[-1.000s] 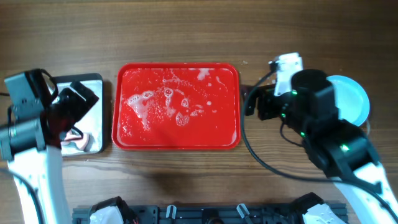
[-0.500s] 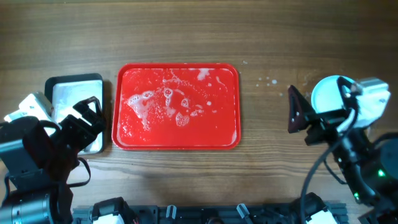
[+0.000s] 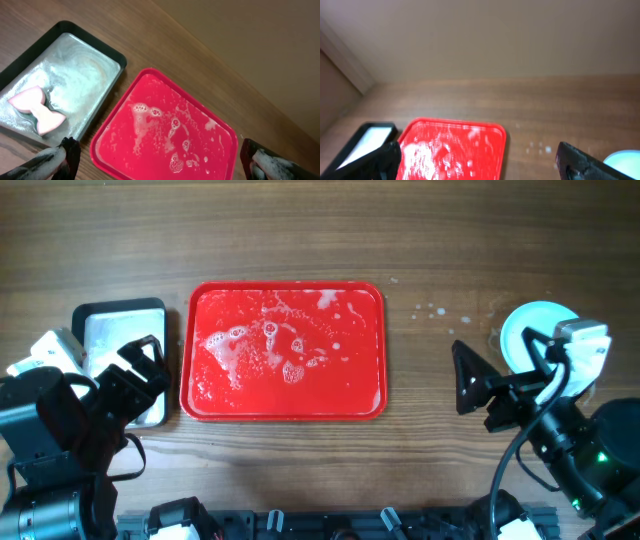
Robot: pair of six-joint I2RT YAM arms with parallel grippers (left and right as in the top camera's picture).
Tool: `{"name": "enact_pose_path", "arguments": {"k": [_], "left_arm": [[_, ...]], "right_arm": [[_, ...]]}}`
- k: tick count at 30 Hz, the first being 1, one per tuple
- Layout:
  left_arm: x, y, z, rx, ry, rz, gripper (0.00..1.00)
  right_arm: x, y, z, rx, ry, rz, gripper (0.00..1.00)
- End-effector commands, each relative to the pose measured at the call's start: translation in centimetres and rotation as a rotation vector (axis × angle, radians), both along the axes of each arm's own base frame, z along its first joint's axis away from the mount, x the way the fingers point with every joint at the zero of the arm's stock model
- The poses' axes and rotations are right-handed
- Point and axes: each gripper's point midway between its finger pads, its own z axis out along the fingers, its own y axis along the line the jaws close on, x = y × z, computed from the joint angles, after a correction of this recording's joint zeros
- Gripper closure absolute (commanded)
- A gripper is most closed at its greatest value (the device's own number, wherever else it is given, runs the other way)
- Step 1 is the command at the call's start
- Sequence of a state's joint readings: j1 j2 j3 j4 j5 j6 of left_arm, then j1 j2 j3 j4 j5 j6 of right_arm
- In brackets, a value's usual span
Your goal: Clean dirty plates on tray and stack at the side
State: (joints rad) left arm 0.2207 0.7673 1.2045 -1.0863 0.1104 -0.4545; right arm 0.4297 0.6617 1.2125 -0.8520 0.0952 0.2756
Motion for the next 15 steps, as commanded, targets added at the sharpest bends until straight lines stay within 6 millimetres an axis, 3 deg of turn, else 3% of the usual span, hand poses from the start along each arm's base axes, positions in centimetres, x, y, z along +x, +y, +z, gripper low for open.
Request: {"name": "enact_pose_path", "arguments": {"k": [1, 8, 15], "left_arm": [[0.0, -0.3, 0.5, 0.001, -0.013, -0.016, 0.0], [-0.1, -0.3, 0.4, 0.0, -0.009, -0.015, 0.0], [-0.1, -0.3, 0.4, 0.0, -0.009, -0.016, 0.0]], "right_arm": [[-0.2, 0.3, 0.4, -0.039, -0.025, 0.036, 0.0], [1.1, -4.4, 0.0, -0.111, -0.035, -0.242, 0.0], [3.0, -4.7, -4.0, -0.064, -0.069, -0.268, 0.0]]}}
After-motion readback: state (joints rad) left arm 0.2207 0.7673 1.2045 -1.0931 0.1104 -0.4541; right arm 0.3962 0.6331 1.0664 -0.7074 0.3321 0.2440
